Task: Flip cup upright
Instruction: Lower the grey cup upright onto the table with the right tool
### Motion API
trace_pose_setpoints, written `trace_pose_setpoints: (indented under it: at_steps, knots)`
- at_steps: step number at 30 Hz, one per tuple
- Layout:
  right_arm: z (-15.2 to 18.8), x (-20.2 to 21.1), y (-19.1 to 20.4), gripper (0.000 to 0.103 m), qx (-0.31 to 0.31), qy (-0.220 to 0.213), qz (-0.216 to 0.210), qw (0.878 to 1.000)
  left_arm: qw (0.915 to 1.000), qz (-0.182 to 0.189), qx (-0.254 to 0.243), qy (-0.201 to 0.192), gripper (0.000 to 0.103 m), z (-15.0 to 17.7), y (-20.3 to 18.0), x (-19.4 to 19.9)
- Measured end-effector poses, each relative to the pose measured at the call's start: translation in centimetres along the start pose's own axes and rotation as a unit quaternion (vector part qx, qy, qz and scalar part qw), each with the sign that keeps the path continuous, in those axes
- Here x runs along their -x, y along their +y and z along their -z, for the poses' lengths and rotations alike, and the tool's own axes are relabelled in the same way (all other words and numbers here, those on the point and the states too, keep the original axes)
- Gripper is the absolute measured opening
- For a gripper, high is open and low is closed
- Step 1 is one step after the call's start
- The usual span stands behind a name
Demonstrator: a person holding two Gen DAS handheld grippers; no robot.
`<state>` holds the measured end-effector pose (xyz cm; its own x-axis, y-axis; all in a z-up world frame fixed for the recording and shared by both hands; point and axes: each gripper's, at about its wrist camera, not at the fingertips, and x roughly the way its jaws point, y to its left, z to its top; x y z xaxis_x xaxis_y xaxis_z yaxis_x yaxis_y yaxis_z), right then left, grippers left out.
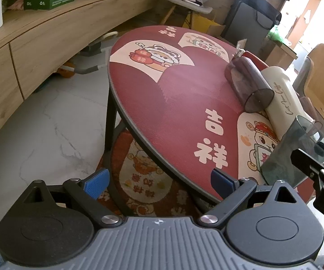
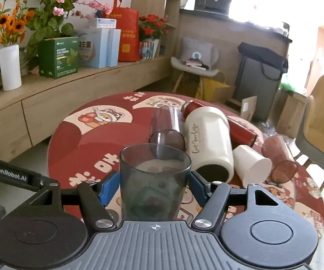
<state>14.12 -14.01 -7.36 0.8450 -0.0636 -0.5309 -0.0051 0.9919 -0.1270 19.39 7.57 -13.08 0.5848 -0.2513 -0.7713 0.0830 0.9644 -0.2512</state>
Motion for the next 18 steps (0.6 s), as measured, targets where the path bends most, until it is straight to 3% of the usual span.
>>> trace_pose_setpoints:
  at_steps: [10,13,15,18]
  knots:
    - [1.2,0.2,-0.5,0.064,-0.032,0.012,0.007,0.999,0.9999,0.006,-0.015,-0.002,0.098,0.3,-0.5,0.0]
    - [1.3,0.6,-0.6,0.076,-0.037,0.015,0.004,0.999,0.9995,0.001,-0.027,-0.018,0.098,0.5,-1.2,0.8]
    - [1.3,1.0,-0.8,0.091,-0.044,0.019,0.005,0.999,0.9989,-0.003,-0.035,-0.031,0.098,0.7,-1.8,1.7]
    - [1.7,1.5,-1.4,0.091,-0.059,0.038,0.011,0.998,0.997,-0.014,-0.059,-0.047,0.098,1.4,-3.1,3.3]
